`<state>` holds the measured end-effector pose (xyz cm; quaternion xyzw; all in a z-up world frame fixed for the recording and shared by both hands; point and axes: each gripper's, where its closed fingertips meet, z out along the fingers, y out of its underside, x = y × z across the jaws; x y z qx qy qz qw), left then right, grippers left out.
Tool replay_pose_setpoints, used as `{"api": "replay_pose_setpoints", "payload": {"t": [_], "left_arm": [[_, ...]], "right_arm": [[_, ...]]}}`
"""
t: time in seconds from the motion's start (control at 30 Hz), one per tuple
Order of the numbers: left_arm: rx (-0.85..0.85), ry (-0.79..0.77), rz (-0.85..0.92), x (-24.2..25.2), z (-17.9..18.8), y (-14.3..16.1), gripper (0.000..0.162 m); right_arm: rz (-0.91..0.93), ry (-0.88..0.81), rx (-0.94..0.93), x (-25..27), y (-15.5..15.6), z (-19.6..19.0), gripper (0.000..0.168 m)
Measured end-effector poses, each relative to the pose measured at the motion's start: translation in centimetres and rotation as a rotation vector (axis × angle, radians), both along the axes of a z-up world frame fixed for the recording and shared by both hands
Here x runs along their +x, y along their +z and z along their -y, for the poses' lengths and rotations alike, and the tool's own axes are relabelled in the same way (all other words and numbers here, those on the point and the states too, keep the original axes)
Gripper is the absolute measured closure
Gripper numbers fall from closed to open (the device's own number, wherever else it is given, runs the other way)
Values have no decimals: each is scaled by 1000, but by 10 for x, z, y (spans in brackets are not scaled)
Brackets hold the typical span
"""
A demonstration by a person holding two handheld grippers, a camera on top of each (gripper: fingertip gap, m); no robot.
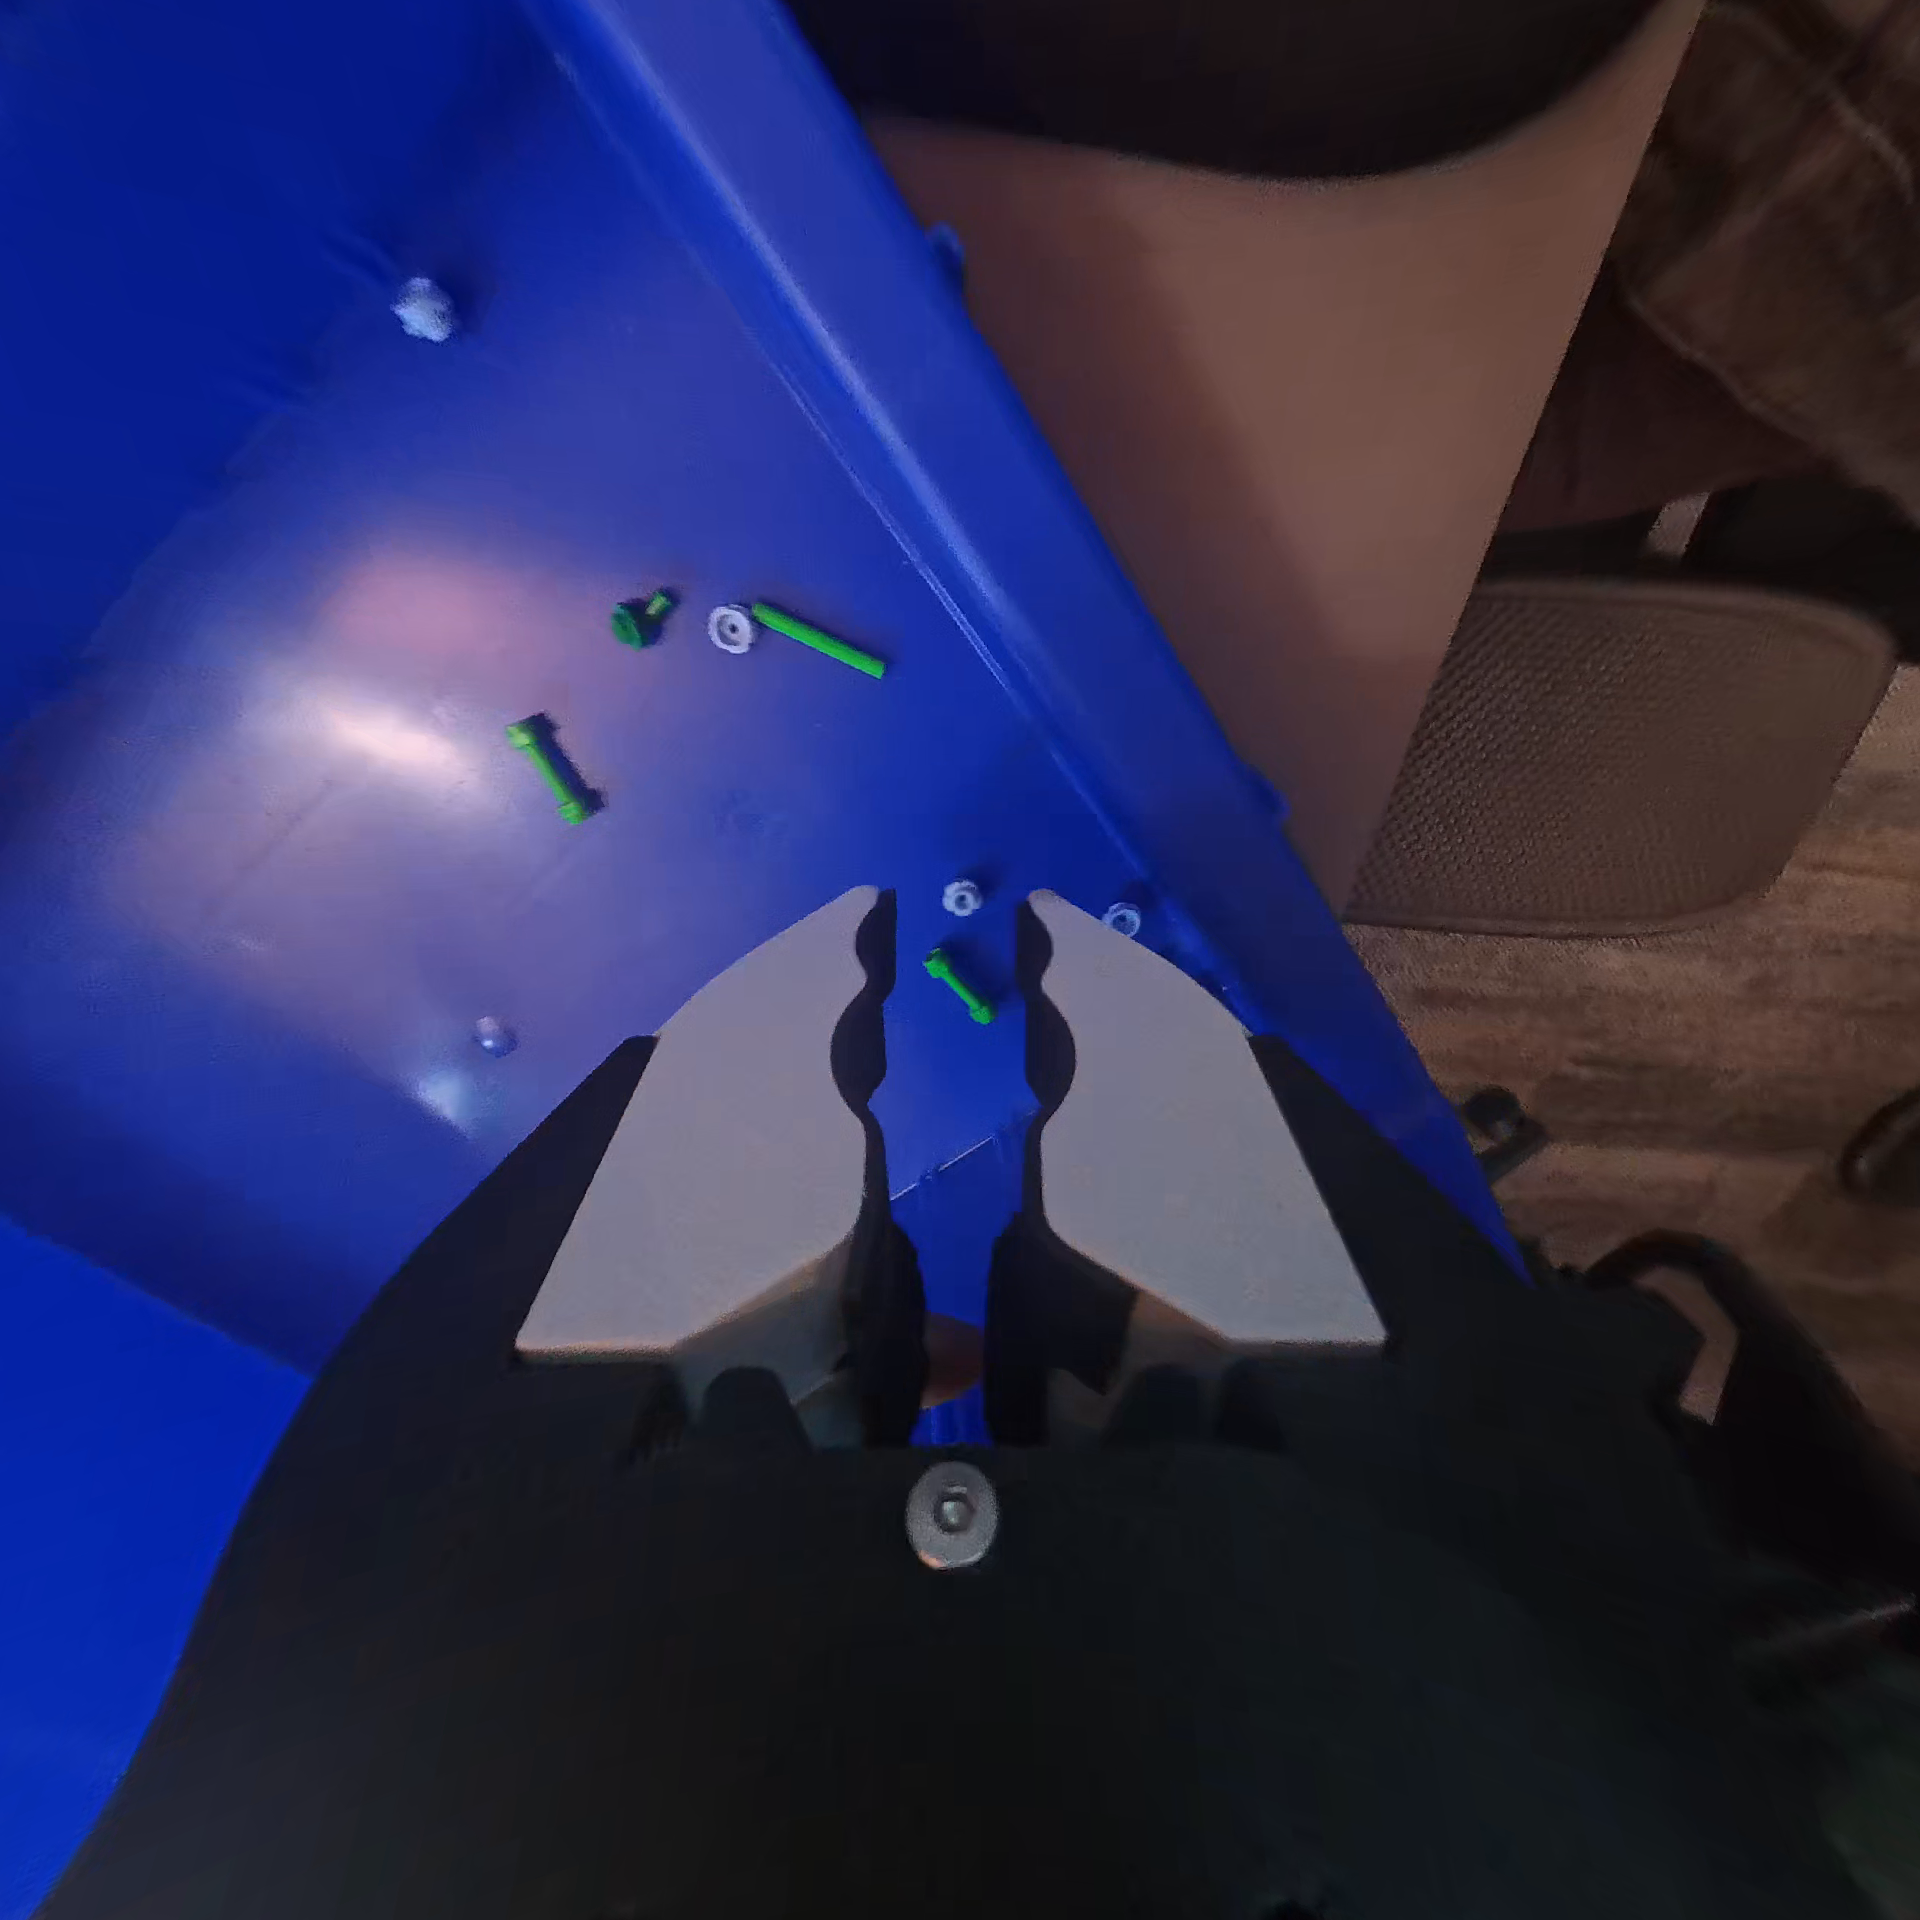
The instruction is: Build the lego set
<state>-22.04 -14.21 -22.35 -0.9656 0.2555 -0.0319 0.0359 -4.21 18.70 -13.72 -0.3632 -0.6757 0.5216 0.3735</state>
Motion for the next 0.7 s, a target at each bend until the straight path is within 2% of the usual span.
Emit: {"api": "replay_pose_setpoints", "payload": {"t": [0.13,0.7], "left_arm": [[-47,-49,-66,-7,6,-11,144],[-113,-52,-43,-1,8,-16,154]], "right_arm": [[4,-15,7,0,1,-1,150],[-2,-37,33,4,4,-6,150]]}}
